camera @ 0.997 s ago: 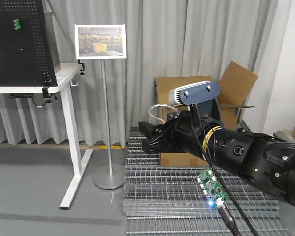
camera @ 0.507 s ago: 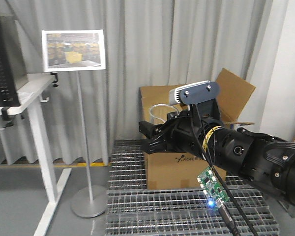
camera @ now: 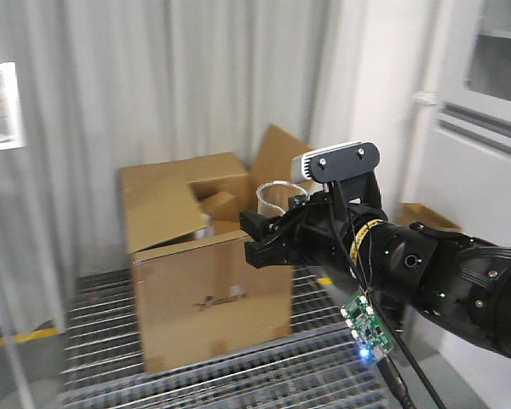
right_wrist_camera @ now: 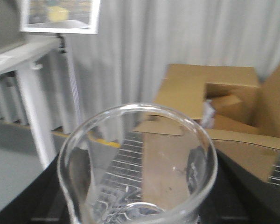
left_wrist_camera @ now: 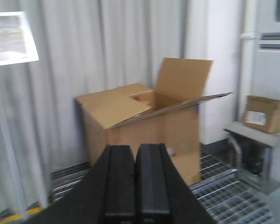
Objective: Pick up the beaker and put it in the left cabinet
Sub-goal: 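Carry the beaker in the right gripper to the open cabinet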
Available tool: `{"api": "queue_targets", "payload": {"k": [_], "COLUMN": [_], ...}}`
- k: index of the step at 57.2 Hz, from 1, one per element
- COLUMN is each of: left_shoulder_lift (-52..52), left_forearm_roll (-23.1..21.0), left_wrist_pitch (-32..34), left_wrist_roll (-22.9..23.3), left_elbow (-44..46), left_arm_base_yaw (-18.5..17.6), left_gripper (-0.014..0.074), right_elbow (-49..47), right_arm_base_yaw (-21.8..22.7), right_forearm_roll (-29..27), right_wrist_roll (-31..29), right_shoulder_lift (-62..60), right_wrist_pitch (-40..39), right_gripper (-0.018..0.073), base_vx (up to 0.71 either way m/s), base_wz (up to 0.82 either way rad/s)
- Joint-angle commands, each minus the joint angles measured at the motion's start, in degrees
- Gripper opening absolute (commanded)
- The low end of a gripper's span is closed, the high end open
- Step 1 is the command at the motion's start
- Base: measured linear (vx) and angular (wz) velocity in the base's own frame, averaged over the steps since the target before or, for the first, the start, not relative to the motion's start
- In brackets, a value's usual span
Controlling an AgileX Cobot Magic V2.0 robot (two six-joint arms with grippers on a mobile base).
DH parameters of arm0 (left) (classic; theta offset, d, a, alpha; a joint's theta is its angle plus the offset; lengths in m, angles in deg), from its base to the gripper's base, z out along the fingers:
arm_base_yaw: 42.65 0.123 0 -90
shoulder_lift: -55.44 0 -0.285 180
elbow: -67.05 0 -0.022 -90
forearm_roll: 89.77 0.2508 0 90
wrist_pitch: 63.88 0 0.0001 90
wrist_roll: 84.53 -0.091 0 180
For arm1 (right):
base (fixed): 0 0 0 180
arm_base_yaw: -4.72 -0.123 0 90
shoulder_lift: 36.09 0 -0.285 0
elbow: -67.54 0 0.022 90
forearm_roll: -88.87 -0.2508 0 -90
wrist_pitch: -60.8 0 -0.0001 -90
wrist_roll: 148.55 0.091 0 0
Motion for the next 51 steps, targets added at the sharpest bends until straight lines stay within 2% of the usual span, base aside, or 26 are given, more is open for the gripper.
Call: {"api": "queue_targets", "payload": {"k": [1, 51], "left_shoulder_lift": [-1.0, -1.0], "left_forearm_roll": [-0.4, -0.4], "left_wrist_pitch": [4.8, 4.8], "left_wrist_roll": [0.2, 0.2], "left_elbow": [-0.9, -0.9], "left_arm_base_yaw": [0.0, 0.0], "left_gripper": [0.0001, 0.0001], "right_elbow": [-2.0, -2.0], "right_arm_base_yaw": [0.2, 0.2], "right_forearm_roll": [-0.5, -0.5], "right_wrist_roll": [-0.1, -0.1], "right_shoulder_lift": [-2.5, -2.5], "right_wrist_pitch": [-3.2, -3.1], "right_gripper": [-0.0001, -0.0001], "base_vx": [0.21, 0.19], "base_wz": [-0.71, -0.72]}}
